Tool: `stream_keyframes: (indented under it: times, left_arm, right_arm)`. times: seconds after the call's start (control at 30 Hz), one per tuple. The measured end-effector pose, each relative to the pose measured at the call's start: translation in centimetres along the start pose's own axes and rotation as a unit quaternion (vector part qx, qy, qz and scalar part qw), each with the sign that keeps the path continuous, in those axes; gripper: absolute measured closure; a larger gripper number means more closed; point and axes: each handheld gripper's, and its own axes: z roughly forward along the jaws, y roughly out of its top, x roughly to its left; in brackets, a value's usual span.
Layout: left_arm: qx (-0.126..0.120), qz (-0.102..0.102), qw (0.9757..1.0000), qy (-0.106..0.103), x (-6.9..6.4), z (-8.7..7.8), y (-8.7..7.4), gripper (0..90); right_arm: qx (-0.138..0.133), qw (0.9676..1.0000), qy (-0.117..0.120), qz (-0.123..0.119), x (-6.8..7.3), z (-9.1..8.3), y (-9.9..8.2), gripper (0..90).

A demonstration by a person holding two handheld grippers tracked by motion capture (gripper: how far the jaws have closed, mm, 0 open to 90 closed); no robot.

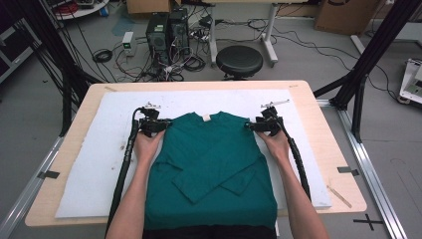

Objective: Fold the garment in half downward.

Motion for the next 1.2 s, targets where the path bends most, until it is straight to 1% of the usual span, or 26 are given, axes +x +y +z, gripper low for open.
stream_keyframes:
  times: [0.13, 0.2, 0.23, 0.27, 0.33, 0.4, 0.47, 0.6, 0.7, 0.77, 0.83, 0.93, 1.07, 1.2]
  left_arm:
    - [0.0, 0.001, 1.0, 0.001, 0.0, 0.0, 0.0, 84.9]
    - [0.0, 0.002, 1.0, 0.001, 0.0, 0.0, 0.0, 84.9]
    - [0.0, 0.002, 1.0, 0.001, 0.0, 0.0, 0.0, 84.8]
    - [0.0, 0.002, 1.0, 0.001, 0.0, 0.0, 0.0, 84.8]
    - [0.0, 0.002, 1.0, 0.001, 0.0, 0.0, 0.0, 84.8]
    - [0.0, 0.002, 1.0, 0.001, 0.0, 0.0, 0.0, 84.8]
    - [-0.001, 0.001, 1.0, 0.001, -0.1, 0.0, 0.0, 84.8]
    - [0.0, 0.002, 1.0, 0.002, -0.1, 0.0, 0.0, 84.8]
    - [0.0, 0.002, 1.0, 0.001, 0.0, 0.0, 0.0, 84.7]
    - [0.0, 0.003, 1.0, 0.001, -0.1, 0.0, 0.0, 84.7]
    - [-0.001, 0.003, 1.0, 0.002, -0.1, 0.0, 0.0, 84.7]
    - [-0.002, 0.002, 1.0, 0.002, -0.1, 0.0, 0.0, 84.7]
    - [-0.002, 0.002, 1.0, 0.002, -0.1, 0.0, 0.0, 84.8]
    - [-0.002, 0.002, 1.0, 0.002, -0.1, 0.0, 0.0, 84.8]
  right_arm:
    - [0.005, 0.9999, -0.001, -0.009, 0.4, 0.5, 0.1, 37.1]
    - [0.016, 0.9997, -0.008, -0.018, 0.7, 0.9, 0.1, 37.2]
    - [0.018, 0.9994, -0.016, -0.024, 0.9, 1.0, 0.3, 38.6]
    - [0.022, 0.9992, -0.02, -0.025, 1.1, 1.0, 0.4, 38.8]
    - [0.027, 0.9991, -0.017, -0.029, 1.3, 1.3, 0.8, 42.5]
    - [0.034, 0.9985, -0.024, -0.036, 1.5, 1.4, 1.0, 45.2]
    - [0.034, 0.9981, -0.029, -0.043, 1.7, 1.5, 1.0, 47.1]
    - [0.033, 0.9975, -0.043, -0.045, 1.8, 1.5, 0.9, 53.5]
    - [0.033, 0.9972, -0.046, -0.05, 1.8, 1.4, 0.9, 59.1]
    - [0.032, 0.9975, -0.045, -0.043, 1.8, 1.4, 0.8, 61.5]
    - [0.031, 0.9977, -0.045, -0.041, 1.6, 1.3, 0.8, 66.3]
    - [0.026, 0.9984, -0.035, -0.035, 1.1, 1.2, 0.8, 73.9]
    - [0.021, 0.9995, -0.019, -0.017, 0.2, 1.1, 0.6, 81.1]
    - [0.014, 0.9999, 0.004, -0.001, -0.6, 1.1, 0.5, 83.9]
